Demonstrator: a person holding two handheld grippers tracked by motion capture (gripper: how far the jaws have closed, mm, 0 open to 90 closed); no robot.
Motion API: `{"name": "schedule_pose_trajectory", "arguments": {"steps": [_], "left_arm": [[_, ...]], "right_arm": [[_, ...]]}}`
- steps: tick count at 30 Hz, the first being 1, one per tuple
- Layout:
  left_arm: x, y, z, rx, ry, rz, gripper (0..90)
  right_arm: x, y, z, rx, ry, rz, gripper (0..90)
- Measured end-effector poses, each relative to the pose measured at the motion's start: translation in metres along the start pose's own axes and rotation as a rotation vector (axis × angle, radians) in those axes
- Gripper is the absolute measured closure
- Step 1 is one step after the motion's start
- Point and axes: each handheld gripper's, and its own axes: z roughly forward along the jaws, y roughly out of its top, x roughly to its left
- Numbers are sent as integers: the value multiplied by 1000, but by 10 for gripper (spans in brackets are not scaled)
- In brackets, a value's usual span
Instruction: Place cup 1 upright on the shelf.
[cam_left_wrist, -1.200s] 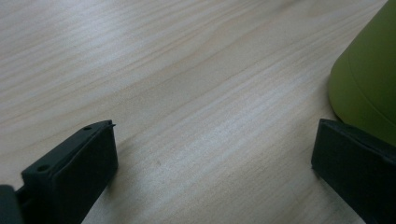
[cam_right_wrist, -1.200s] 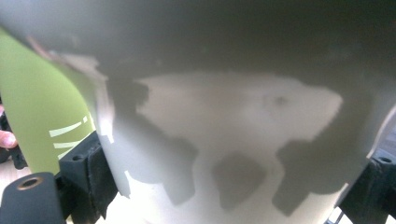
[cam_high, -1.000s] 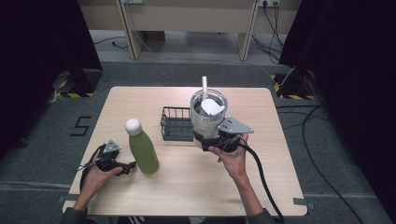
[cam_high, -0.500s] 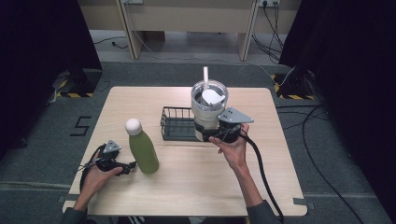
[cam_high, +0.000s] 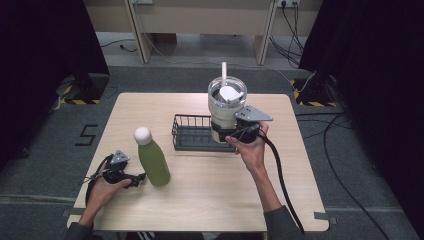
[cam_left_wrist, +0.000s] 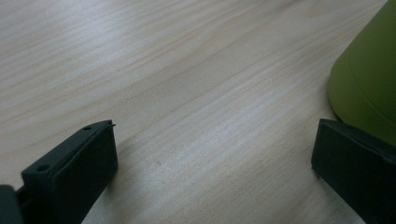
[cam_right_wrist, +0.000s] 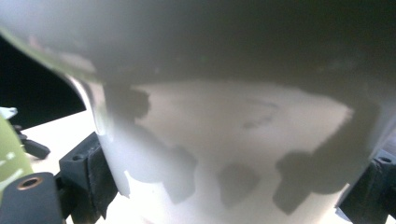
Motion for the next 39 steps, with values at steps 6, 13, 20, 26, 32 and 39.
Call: {"name": "schedule_pose_trajectory", "arguments": {"steps": [6,13,20,26,32,39], "left_arm": [[0,0,0,0,0,0,0],[0,0,0,0,0,0,0],[0,0,0,0,0,0,0],[0,0,0,0,0,0,0],[0,0,0,0,0,0,0],[0,0,0,0,0,0,0]], "right_arm": [[-12,-2,9,13,-27,11,106],[-25,-8,18,11,-43,38,106],[-30,-11,29,18,-58,34,106],[-29,-13,38,20,-57,34,106],[-31,-18,45,29,-65,32,106],[-31,-24,50,41,-71,29,106]]}}
